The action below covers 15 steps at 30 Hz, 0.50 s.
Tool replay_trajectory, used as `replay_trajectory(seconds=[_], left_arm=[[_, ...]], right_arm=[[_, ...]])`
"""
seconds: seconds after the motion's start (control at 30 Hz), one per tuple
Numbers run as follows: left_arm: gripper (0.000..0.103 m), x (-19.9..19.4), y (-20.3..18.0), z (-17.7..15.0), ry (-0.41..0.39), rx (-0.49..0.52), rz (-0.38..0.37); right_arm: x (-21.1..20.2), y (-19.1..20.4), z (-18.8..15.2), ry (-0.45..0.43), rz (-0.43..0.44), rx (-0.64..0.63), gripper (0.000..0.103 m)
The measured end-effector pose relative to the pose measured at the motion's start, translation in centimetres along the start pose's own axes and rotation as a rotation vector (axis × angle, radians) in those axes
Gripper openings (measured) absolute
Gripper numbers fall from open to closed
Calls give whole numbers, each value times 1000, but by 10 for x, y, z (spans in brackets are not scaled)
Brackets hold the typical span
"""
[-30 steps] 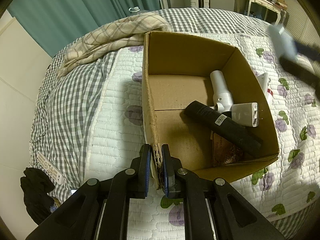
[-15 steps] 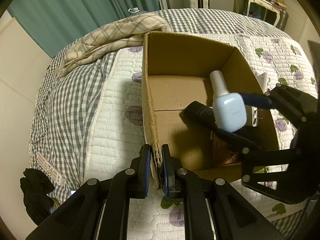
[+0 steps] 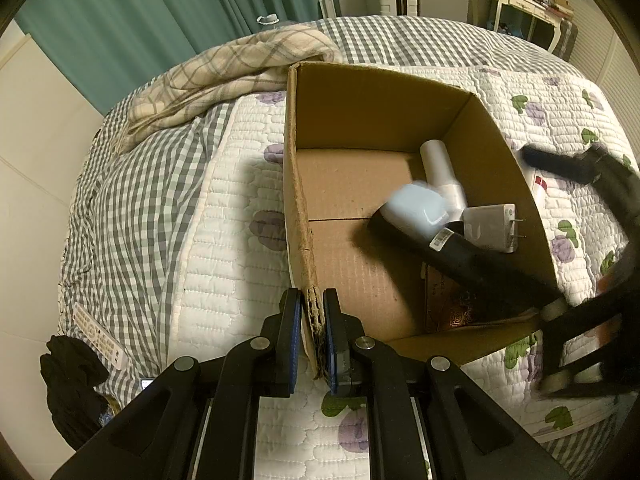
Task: Organize rigid objects
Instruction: 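Carry the blue earbud case into the box with the right tool and release, then grasp the white bottle with red cap with the right tool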
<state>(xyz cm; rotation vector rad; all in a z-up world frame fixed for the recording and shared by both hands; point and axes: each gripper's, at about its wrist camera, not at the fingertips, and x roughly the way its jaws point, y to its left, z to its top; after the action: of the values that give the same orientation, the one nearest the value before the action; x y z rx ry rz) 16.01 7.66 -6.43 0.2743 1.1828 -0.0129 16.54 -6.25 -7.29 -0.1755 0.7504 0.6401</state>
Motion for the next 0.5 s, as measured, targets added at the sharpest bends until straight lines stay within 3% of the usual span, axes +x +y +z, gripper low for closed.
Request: replay_trajectory(seconds=[0.2,0.5], left_arm=[[10,-1,0,-2,-1,0,0],[10,-1,0,-2,-1,-1,0]], right_arm=[[-38,-35,12,-45,-129,25,92],[-67,-95,-6,-15,-285,116,93]])
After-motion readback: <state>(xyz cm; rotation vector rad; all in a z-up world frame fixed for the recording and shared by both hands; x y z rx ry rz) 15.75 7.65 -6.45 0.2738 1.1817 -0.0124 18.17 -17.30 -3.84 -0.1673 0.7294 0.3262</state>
